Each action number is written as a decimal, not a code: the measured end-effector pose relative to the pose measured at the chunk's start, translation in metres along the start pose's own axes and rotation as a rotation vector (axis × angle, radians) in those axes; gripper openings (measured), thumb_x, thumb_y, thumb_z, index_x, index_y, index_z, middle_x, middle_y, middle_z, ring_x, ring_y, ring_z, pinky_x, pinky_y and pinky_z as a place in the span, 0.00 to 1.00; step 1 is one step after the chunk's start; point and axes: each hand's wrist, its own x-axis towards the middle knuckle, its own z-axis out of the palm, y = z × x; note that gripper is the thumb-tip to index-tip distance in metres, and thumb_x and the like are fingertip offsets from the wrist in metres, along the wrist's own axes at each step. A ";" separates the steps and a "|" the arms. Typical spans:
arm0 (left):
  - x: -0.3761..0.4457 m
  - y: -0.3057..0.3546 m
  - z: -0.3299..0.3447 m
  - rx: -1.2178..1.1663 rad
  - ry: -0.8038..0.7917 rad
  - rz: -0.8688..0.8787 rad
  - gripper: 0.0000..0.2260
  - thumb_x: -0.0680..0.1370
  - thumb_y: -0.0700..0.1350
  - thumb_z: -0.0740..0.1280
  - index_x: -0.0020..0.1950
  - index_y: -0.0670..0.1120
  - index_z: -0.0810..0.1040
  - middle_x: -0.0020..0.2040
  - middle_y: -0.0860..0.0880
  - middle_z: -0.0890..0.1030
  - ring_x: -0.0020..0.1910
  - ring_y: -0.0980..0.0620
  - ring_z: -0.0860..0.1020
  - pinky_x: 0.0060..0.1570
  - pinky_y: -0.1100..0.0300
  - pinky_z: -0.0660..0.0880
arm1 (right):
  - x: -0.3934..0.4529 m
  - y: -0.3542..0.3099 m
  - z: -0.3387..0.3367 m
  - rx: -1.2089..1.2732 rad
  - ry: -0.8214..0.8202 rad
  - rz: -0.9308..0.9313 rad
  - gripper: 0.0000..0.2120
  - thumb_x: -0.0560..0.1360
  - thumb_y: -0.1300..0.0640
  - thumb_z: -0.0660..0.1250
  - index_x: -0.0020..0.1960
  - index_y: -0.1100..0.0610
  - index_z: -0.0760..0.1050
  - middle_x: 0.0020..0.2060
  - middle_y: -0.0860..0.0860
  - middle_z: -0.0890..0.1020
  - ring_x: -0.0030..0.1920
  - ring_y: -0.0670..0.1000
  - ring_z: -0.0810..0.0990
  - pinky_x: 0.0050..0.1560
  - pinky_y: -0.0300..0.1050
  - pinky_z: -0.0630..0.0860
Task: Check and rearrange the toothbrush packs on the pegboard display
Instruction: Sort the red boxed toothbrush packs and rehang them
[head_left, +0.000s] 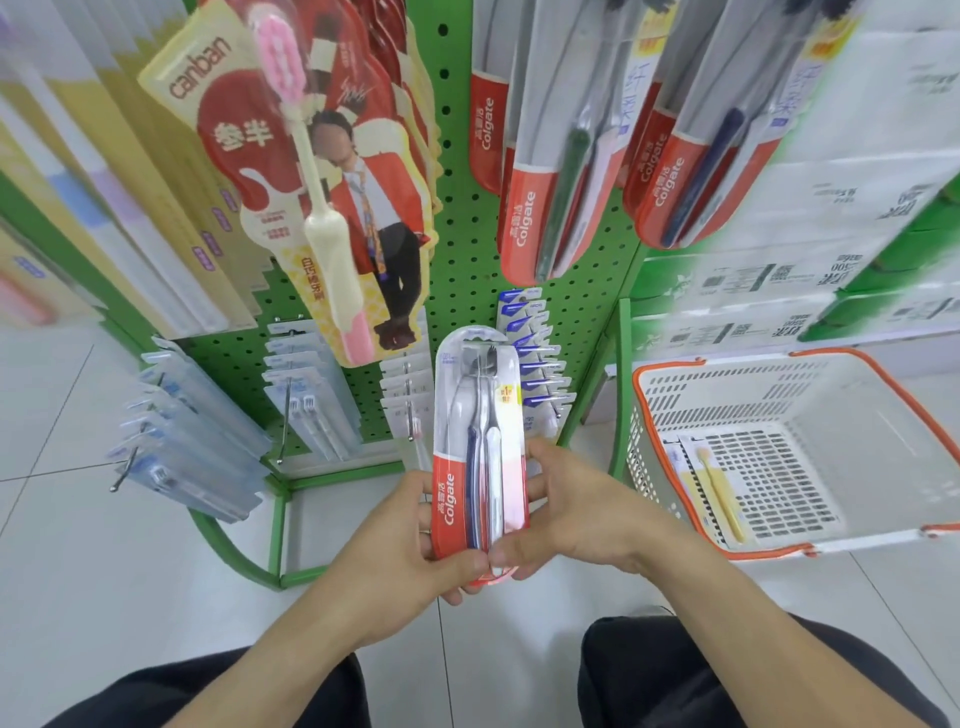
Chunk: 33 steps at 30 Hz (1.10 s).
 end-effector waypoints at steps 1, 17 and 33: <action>0.001 0.000 0.000 0.005 0.011 0.001 0.24 0.73 0.34 0.76 0.63 0.47 0.70 0.46 0.44 0.85 0.39 0.45 0.85 0.38 0.53 0.82 | 0.000 0.000 0.002 -0.025 0.004 -0.006 0.32 0.65 0.73 0.79 0.60 0.49 0.72 0.48 0.54 0.84 0.40 0.51 0.86 0.39 0.52 0.84; 0.003 0.005 0.002 0.436 0.185 -0.020 0.14 0.76 0.50 0.73 0.57 0.58 0.71 0.58 0.56 0.74 0.35 0.54 0.84 0.45 0.55 0.81 | 0.009 0.010 0.011 -0.347 0.111 -0.130 0.38 0.60 0.57 0.84 0.64 0.46 0.68 0.48 0.49 0.83 0.40 0.53 0.87 0.45 0.58 0.84; 0.005 0.001 0.008 -0.059 0.019 -0.084 0.15 0.80 0.34 0.61 0.64 0.48 0.75 0.54 0.43 0.84 0.48 0.47 0.86 0.50 0.47 0.83 | 0.002 0.014 0.014 -0.716 -0.033 -0.140 0.43 0.62 0.40 0.82 0.70 0.42 0.64 0.60 0.39 0.67 0.60 0.41 0.72 0.60 0.40 0.74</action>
